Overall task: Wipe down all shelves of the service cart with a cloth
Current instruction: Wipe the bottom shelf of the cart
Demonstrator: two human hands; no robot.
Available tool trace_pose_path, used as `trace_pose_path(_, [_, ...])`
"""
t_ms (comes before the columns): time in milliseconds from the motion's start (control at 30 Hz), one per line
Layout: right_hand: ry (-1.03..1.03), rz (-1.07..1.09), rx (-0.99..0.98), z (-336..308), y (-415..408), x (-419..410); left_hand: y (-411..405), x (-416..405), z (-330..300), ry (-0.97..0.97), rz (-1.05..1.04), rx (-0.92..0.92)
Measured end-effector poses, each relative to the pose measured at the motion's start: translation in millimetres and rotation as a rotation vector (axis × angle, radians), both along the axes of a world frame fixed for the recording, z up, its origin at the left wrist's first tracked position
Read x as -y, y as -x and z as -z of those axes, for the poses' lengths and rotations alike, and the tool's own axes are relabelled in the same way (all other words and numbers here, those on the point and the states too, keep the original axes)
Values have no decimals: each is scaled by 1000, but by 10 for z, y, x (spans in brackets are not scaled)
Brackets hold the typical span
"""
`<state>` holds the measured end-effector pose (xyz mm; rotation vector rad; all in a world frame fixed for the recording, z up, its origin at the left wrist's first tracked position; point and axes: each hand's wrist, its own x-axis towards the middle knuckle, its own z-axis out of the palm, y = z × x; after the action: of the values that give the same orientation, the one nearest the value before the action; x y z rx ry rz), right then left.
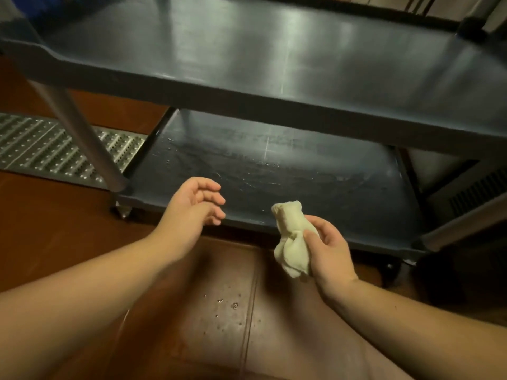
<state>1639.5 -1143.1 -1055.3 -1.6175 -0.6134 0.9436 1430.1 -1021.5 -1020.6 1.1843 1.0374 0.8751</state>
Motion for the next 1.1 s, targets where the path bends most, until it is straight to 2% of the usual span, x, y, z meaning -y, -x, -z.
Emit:
trace_pose_path(167, [-39, 145, 47, 127, -335, 9, -316, 5, 142, -5, -6, -24])
trace_pose_path(367, [21, 441, 199, 253, -1237, -1, -779, 200, 299, 26, 45, -40])
trace_pose_path(433, [39, 497, 272, 293, -1516, 28, -968, 192, 289, 24, 73, -55])
trace_pose_path(567, [29, 555, 267, 339, -1937, 20, -1360, 144, 207, 48, 71, -87])
trace_pose_path(700, [17, 510, 265, 370, -2096, -42, -1529, 149, 121, 48, 36, -124])
trace_pose_path(800, [77, 439, 377, 511, -2202, -127, -1557, 148, 157, 38, 51, -124])
trace_pose_path(900, [153, 334, 535, 772, -2300, -149, -1531, 145, 330, 78, 56, -96])
trace_pose_path(967, [238, 148, 685, 891, -2362, -172, -1531, 118, 452, 122, 26, -92])
trace_pose_path(1033, [383, -48, 828, 911, -2372, -180, -1548, 111, 513, 174, 16, -109])
trace_pose_path(1100, [524, -113, 965, 872, -2349, -181, -1584, 116, 546, 209, 56, -117])
